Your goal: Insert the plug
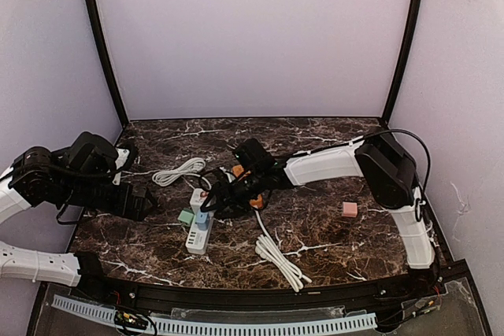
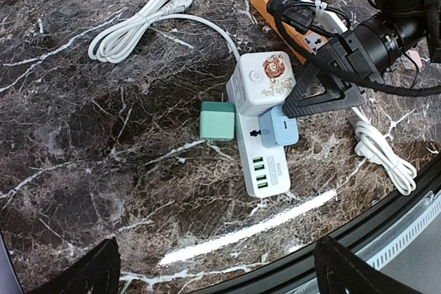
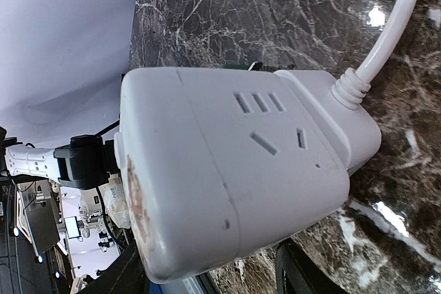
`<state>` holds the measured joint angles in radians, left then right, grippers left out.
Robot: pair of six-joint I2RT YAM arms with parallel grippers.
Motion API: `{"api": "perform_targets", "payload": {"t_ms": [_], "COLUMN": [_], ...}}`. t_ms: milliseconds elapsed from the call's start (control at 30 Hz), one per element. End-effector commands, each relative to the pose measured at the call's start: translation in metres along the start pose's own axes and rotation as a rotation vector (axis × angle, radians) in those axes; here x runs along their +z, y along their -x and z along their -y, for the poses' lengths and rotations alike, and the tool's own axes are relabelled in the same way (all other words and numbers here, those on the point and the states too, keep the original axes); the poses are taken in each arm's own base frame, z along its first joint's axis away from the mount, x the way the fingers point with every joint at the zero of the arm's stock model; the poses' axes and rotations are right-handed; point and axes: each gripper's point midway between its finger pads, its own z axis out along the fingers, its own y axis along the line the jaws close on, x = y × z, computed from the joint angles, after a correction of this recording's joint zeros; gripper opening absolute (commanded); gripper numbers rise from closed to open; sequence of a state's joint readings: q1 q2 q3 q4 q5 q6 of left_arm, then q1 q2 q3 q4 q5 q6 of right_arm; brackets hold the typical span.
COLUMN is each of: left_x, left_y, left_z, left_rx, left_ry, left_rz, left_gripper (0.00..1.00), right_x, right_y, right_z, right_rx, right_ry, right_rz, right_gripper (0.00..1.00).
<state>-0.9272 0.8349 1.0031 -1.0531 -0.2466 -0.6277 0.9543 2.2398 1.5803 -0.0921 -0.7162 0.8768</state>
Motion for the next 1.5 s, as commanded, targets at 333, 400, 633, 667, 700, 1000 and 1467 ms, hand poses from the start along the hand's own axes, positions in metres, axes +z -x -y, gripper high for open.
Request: {"api": "perform_targets", "payload": {"t_ms": [333,400,633,667,700,1000,1467], "left_x": [0.015,0.023,0.056,0.062,0.065,0.114,0.170], "left_y": [-0.014,-0.017,-0.019,-0.020,-0.019,-0.016,-0.018], "left_z": [-0.019,-0.016,-0.014,-0.011,-0.012,-0.002,-0.011], "left_rx": [-0.015,-0.002,0.031,0.032,0.029,0.085,0.155], "left_ry": [0.143,0.145,0.120,0.103,0.087,-0.025,-0.032], "left_rz": [-0.089,-0.132,-0.253,-0.277,-0.294,-0.444,-0.571], "left_gripper": [0.95,0.94,0.90,0.90,0.90,0.79,0.78], "right_x": [-0.013,-0.027,-0.068,-0.074,-0.079,-0.139,-0.216], "right_y": [0.013,0.014,0.013,0.013,0.013,-0.001,-0.044], "right_z": [-0.015,-0.029,-0.072,-0.077,-0.082,-0.102,-0.090], "right_rx": [-0.016,-0.042,-0.123,-0.134,-0.140,-0.144,-0.073], "right_ry": [-0.106,-0.111,-0.107,-0.106,-0.109,-0.175,-0.245], "right_rz": [0.086,0.107,0.146,0.154,0.160,0.271,0.403], "right_gripper": [0.65,0.68,0.75,0.75,0.75,0.76,0.76]}}
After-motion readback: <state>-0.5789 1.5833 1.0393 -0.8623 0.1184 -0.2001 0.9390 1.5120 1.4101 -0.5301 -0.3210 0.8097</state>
